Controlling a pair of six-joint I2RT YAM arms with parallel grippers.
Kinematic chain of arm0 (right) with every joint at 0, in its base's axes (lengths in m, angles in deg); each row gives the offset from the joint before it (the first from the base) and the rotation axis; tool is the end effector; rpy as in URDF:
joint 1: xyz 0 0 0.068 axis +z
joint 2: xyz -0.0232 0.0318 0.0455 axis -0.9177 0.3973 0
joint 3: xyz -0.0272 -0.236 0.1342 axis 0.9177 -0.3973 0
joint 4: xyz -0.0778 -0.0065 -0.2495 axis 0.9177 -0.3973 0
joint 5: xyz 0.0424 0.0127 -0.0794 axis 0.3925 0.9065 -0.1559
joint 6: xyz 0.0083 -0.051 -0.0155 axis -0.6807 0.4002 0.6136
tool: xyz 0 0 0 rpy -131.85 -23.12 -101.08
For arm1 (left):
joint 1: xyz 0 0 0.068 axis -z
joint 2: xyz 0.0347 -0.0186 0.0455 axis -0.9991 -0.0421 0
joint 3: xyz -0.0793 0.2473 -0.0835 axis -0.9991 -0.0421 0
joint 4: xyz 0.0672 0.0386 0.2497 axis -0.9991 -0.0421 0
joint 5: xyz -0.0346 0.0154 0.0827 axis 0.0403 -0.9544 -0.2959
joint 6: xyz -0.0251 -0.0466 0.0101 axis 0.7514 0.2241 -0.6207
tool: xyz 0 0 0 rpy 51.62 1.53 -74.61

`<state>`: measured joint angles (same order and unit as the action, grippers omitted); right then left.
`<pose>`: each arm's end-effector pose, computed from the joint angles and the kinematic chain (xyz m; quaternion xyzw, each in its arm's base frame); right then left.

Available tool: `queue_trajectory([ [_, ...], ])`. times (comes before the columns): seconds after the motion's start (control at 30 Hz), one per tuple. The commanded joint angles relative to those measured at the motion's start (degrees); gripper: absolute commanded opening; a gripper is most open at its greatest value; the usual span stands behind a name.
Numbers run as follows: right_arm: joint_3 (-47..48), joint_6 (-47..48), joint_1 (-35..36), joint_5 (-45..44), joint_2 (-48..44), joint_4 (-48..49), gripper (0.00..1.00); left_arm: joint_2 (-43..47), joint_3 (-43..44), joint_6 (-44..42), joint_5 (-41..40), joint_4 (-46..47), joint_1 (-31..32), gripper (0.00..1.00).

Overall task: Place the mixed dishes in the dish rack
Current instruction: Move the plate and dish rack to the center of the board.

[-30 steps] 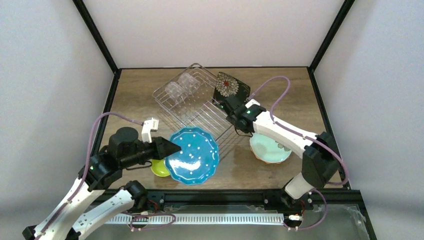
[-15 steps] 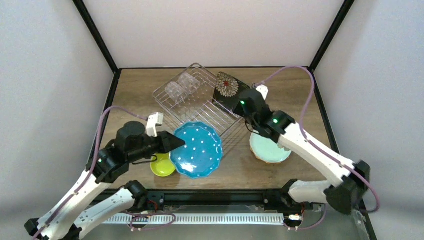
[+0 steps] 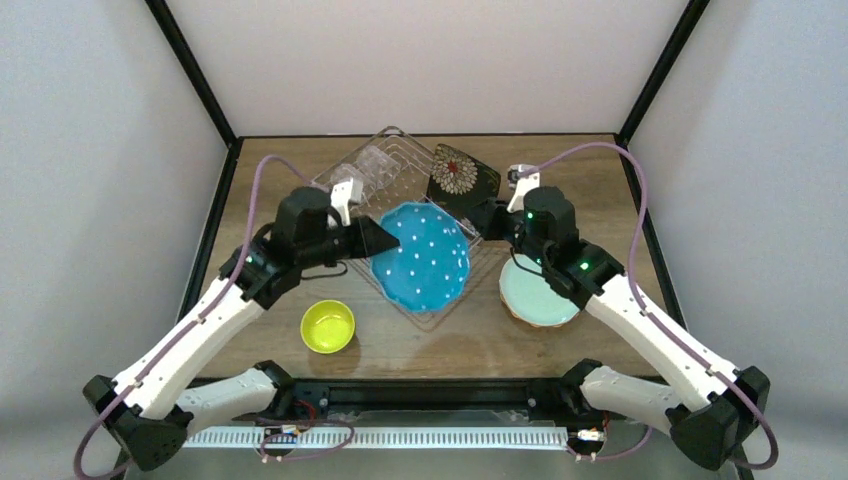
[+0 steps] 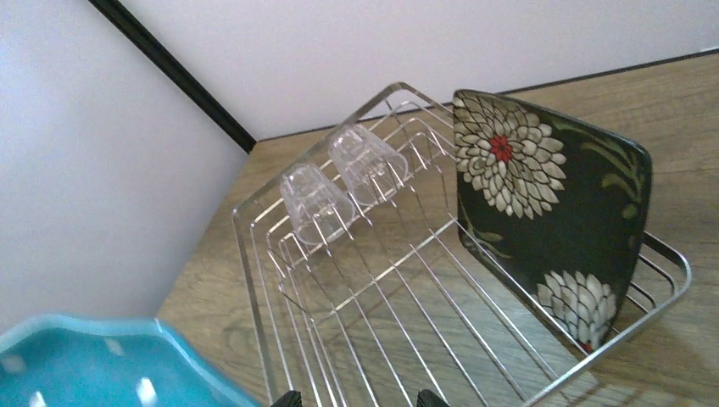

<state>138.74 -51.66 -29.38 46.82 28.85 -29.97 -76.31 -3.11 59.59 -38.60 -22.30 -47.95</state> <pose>0.1898 0.1405 0.3552 -0.0041 0.8140 0.3067 0.4933 0.1604 -0.1417 0.3654 0.0501 0.8573 -0.3847 0.3384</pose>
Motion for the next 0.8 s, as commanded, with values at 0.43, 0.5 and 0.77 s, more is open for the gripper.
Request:
queue_trajectory([
  [0.43,-1.7,8.8,-10.1,24.6,1.5,7.0,0.78,-9.6,8.8,-1.3,27.3,19.1,-18.2,0.03],
  [0.5,-1.7,8.6,-10.1,27.1,2.3,8.1,0.78,-10.1,8.5,-1.5,28.6,20.1,-18.3,0.03],
  [0.77,-0.2,7.1,-11.6,33.7,5.4,10.5,0.79,-11.6,5.9,1.0,31.5,26.4,-19.0,0.03],
])
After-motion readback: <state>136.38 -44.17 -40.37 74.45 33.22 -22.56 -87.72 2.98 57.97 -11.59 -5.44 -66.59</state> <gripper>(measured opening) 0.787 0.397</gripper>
